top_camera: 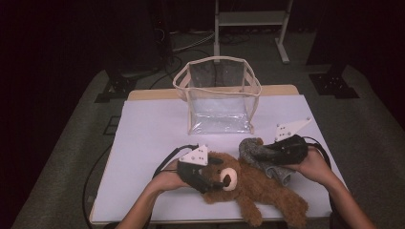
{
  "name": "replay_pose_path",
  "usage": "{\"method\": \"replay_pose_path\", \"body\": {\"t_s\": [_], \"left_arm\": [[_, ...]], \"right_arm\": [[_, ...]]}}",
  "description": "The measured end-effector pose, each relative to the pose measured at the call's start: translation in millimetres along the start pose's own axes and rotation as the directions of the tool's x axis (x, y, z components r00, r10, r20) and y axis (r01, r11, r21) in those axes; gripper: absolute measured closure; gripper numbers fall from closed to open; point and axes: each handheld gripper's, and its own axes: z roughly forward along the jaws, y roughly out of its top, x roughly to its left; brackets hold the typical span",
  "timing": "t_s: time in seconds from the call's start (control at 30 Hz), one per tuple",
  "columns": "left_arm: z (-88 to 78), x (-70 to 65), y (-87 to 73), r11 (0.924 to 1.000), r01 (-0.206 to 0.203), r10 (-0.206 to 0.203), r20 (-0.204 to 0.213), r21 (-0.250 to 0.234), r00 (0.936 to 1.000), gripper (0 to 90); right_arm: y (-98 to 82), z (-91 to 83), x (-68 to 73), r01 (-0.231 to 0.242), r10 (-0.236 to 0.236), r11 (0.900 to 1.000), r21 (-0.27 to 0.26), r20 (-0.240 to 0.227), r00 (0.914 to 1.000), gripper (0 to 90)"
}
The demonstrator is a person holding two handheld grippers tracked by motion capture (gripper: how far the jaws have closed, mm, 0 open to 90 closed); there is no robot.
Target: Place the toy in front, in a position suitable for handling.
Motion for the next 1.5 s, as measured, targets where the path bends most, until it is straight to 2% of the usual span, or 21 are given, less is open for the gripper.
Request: {"method": "replay_pose_path", "body": {"t_s": [0.13, 0.23, 0.33, 0.4, 0.43, 0.47, 0.5, 0.63, 0.7, 0.77, 0.87, 1.03, 1.1, 1.17, 1.27, 1.33, 1.4, 1.47, 1.5], "left_arm": [[-5.9, 5.0, 0.8, 0.9997, 0.023, -0.023, -0.033, -0.011, 0.9992, 19.0], [-8.5, 8.6, -2.5, 0.9987, 0.044, -0.045, -0.036, -0.023, 0.9983, 17.8], [-8.7, 11.3, -4.7, 0.9974, 0.068, -0.069, -0.033, -0.022, 0.9971, 16.7], [-6.2, 12.6, -5.8, 0.9941, 0.107, -0.107, 0.000, -0.014, 0.9942, 15.6], [-4.6, 12.6, -6.1, 0.9935, 0.114, -0.113, 0.034, -0.006, 0.9930, 19.0], [-1.5, 9.9, -6.0, 0.9957, 0.090, -0.091, 0.029, 0.021, 0.9954, 22.1], [1.0, 8.3, -5.7, 0.9965, 0.073, -0.074, 0.022, 0.040, 0.9970, 21.1], [0.1, 9.2, -5.4, 0.9953, 0.083, -0.085, 0.029, 0.049, 0.9960, 21.6], [-0.2, 10.2, -5.9, 0.9952, 0.087, -0.088, 0.032, 0.045, 0.9956, 21.5], [-0.2, 11.5, -6.5, 0.9951, 0.090, -0.091, 0.031, 0.042, 0.9954, 20.8], [-1.0, 13.0, -7.3, 0.9949, 0.093, -0.094, 0.042, 0.039, 0.9947, 19.2], [-4.7, 12.8, -6.2, 0.9951, 0.097, -0.098, 0.064, 0.019, 0.9931, 17.9], [-8.4, 14.6, -5.4, 0.9948, 0.102, -0.102, 0.048, 0.003, 0.9936, 17.9], [-10.7, 17.7, -6.4, 0.9938, 0.111, -0.112, 0.040, 0.007, 0.9929, 18.0], [-6.6, 20.8, -9.9, 0.9892, 0.143, -0.145, 0.058, 0.031, 0.9877, 18.5], [-2.3, 23.5, -11.5, 0.9842, 0.174, -0.176, 0.077, 0.034, 0.9814, 18.5], [1.0, 27.5, -12.1, 0.9775, 0.207, -0.210, 0.102, 0.042, 0.9724, 18.5], [6.4, 31.0, -12.1, 0.9678, 0.242, -0.250, 0.141, 0.068, 0.9580, 19.6], [8.6, 31.0, -11.6, 0.9668, 0.243, -0.253, 0.154, 0.078, 0.9552, 23.7]], "right_arm": [[-10.1, 9.8, 8.5, -0.005, 0.005, 1.000, 0.000, -0.029, 0.9996, 73.7], [-13.1, 10.2, 19.1, 0.012, -0.012, 1.000, -0.015, -0.046, 0.9989, 73.7], [-15.3, 8.4, 31.1, 0.041, -0.042, 0.999, -0.018, -0.060, 0.9973, 73.7], [-15.9, 6.0, 36.7, 0.059, -0.061, 0.998, -0.026, -0.087, 0.9943, 73.7], [-15.0, 3.1, 37.1, 0.075, -0.077, 0.997, -0.026, -0.090, 0.9930, 73.7], [-13.0, -1.7, 35.5, 0.078, -0.080, 0.997, -0.028, -0.085, 0.9931, 73.7], [-10.6, -7.2, 31.4, 0.070, -0.073, 0.997, -0.038, -0.076, 0.9944, 73.8], [-5.6, -20.5, 11.4, 0.042, -0.041, 0.998, -0.043, 0.003, 0.9991, 73.8], [-6.8, -17.9, 6.8, 0.027, -0.027, 0.999, -0.031, 0.003, 0.9996, 73.7], [-11.6, -6.3, 9.7, 0.032, -0.032, 0.999, 0.008, -0.019, 0.9993, 73.7], [-19.3, 5.1, 18.2, 0.026, -0.026, 1.000, -0.002, -0.045, 0.9987, 73.7], [-24.6, 1.3, 26.8, 0.043, -0.044, 0.999, -0.022, -0.045, 0.9980, 73.8], [-25.2, 0.6, 29.6, 0.051, -0.052, 0.998, -0.022, -0.042, 0.9977, 73.8], [-25.8, 0.1, 31.4, 0.054, -0.055, 0.998, -0.025, -0.043, 0.9975, 73.8], [-26.8, -0.2, 32.3, 0.055, -0.056, 0.998, -0.030, -0.040, 0.9976, 73.8], [-27.5, 0.2, 31.5, 0.052, -0.054, 0.998, -0.036, -0.046, 0.9975, 73.8], [-28.1, 0.2, 31.1, 0.049, -0.050, 0.998, -0.038, -0.046, 0.9977, 73.8], [-28.1, 0.3, 30.9, 0.049, -0.051, 0.998, -0.038, -0.048, 0.9975, 73.8], [-27.9, 0.3, 30.9, 0.050, -0.052, 0.998, -0.037, -0.048, 0.9975, 73.7]]}}
